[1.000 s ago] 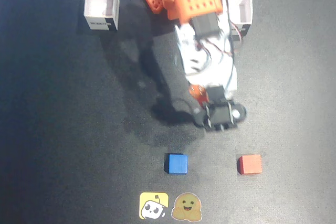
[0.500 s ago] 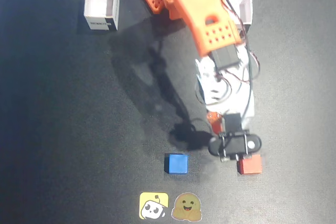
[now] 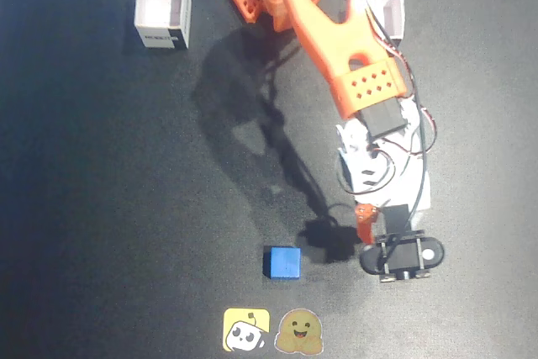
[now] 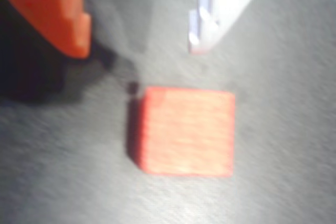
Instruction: Put the red cube in the right box and the blue cube in the left box.
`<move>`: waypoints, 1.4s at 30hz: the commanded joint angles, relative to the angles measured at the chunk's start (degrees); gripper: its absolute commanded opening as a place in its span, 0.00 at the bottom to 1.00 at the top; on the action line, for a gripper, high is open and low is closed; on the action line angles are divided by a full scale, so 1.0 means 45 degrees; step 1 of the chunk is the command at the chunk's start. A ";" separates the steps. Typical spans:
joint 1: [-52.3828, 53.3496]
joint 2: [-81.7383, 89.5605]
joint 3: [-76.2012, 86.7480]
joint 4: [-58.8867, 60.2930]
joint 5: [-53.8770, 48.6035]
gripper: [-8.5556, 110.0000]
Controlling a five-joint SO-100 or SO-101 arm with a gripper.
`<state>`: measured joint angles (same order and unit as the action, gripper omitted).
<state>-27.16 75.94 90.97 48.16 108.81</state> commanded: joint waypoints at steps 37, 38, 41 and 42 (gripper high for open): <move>-0.0781 -0.2871 -0.2578 -0.2676 -0.0059 0.28; -0.0781 -0.2910 -0.2578 -0.2695 -0.0039 0.28; -0.0781 -0.2988 -0.2539 -0.2793 -0.0020 0.28; -0.0781 -0.3008 -0.2539 -0.2793 -0.0020 0.28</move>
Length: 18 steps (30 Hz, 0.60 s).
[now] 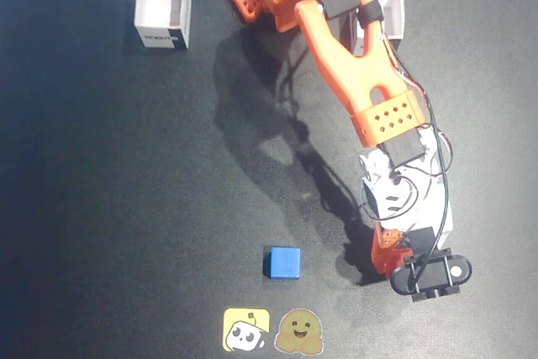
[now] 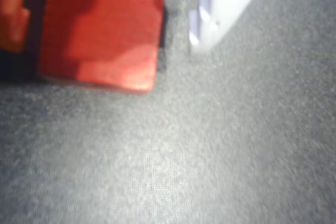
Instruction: Put the red cube in the right box and the blue cube in the left box.
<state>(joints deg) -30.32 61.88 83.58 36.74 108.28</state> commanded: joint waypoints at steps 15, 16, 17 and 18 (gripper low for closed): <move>0.0137 -0.0723 -0.1152 -0.0605 0.0078 0.24; 0.0156 -0.0762 -0.1172 -0.0605 0.0059 0.23; 0.0156 -0.0762 -0.1172 -0.0605 0.0059 0.23; 0.0176 -0.0781 -0.1172 -0.0625 0.0078 0.22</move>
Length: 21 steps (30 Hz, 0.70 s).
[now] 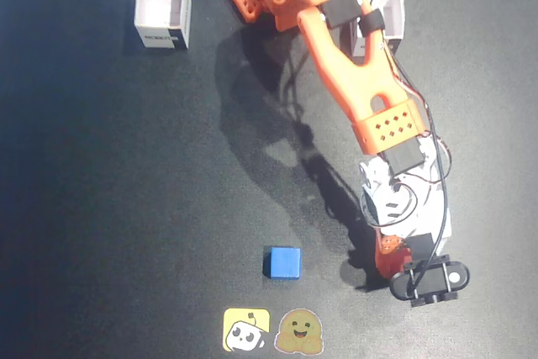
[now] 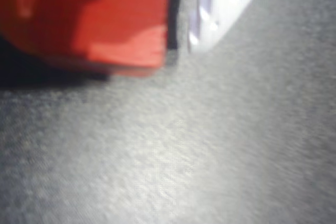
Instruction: Put the red cube in the right box and the blue cube in the left box.
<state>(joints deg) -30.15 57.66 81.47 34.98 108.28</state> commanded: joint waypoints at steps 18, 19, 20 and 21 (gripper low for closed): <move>0.0254 0.1523 -0.0098 0.1328 0.0234 0.18; 0.0312 0.1797 -0.0078 0.1699 0.0215 0.18; 0.0391 0.2051 -0.0078 0.2070 0.0137 0.18; 0.0469 0.2344 -0.0039 0.2402 0.0059 0.18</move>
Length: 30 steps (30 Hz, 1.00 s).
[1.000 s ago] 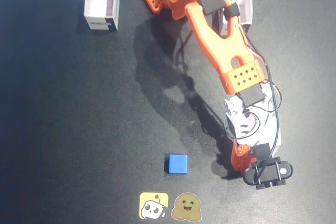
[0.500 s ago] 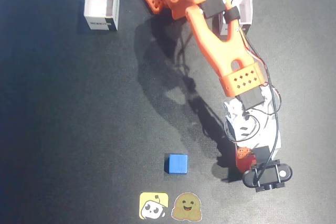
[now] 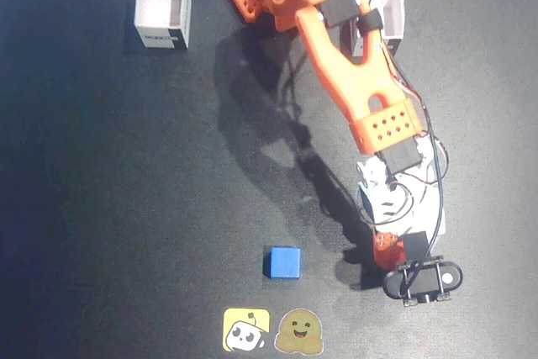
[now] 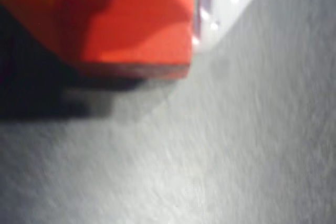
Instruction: Put the red cube in the right box and the blue cube in the left box.
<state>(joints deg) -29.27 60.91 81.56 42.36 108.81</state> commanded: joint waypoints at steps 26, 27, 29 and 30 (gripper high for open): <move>0.5273 1.2813 0.7949 0.4727 -0.3164 0.18; 0.5684 1.3203 0.8086 0.5039 -0.3418 0.18; 0.6348 1.3965 0.8359 0.5723 -0.3730 0.18; 0.6641 1.4336 0.8496 0.6016 -0.3867 0.18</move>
<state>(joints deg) -2.64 119.18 119.53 66.36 93.60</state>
